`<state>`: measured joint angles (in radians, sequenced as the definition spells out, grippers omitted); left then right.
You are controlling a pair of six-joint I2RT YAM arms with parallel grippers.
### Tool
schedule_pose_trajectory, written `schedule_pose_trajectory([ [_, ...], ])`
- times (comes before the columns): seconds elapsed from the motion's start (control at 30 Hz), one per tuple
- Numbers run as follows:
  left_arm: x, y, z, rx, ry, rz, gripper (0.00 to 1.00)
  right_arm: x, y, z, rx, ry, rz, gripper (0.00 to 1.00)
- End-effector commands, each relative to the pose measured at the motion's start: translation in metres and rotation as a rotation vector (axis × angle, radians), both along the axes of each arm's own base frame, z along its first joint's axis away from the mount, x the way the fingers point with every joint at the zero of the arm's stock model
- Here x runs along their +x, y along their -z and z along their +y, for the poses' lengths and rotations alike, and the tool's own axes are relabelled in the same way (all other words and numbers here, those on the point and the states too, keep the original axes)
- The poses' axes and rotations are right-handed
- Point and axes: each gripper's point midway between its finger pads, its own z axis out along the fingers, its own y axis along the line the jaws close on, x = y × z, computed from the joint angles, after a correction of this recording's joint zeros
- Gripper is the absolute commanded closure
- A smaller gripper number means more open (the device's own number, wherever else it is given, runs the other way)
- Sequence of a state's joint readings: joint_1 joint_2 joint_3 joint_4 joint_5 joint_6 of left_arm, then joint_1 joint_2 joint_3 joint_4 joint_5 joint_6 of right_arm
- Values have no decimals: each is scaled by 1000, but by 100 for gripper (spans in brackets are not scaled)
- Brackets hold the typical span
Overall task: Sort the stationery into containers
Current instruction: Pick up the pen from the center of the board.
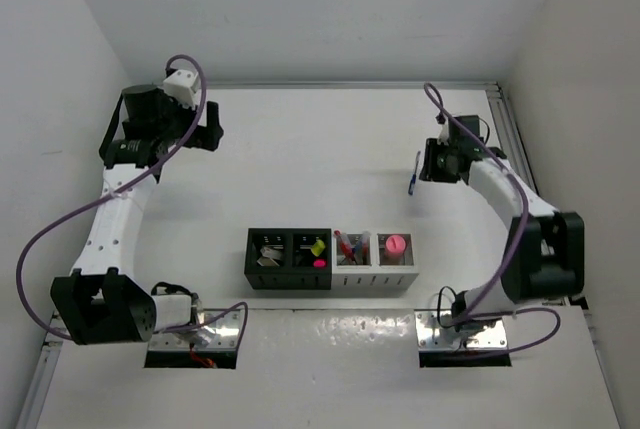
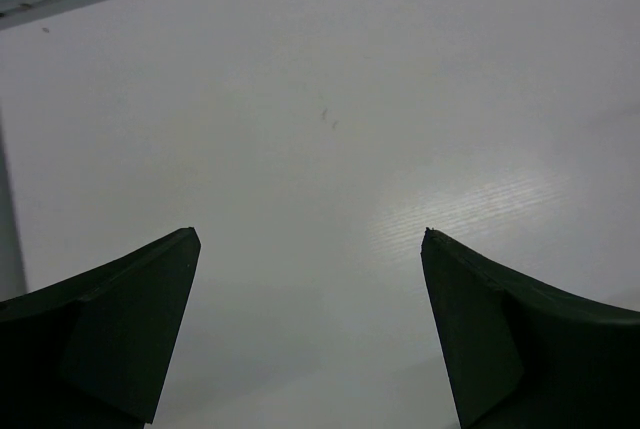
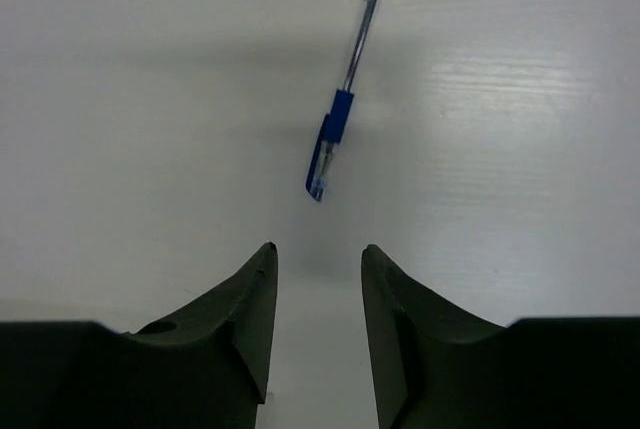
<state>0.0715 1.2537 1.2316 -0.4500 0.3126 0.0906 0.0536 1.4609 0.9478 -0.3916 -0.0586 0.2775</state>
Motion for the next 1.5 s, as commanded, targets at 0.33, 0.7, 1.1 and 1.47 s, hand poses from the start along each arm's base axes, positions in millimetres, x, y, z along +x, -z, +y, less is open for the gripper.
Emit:
schedule_pose_trajectory([
  [0.33,-6,-5,25,92,-101,-38,0,104,29,-4,66,79,82,57],
  [0.7,1,10,19,65,-75,2,0,117,78,-11,-22,41,147,61],
  [1.1,-10,13,8,121,44,-41,0,103,105,-10,-113,-34,211,86],
  [1.47,-42,-40,-42,208,406,-380,3,139,-55,44,181,-205,-161,100],
])
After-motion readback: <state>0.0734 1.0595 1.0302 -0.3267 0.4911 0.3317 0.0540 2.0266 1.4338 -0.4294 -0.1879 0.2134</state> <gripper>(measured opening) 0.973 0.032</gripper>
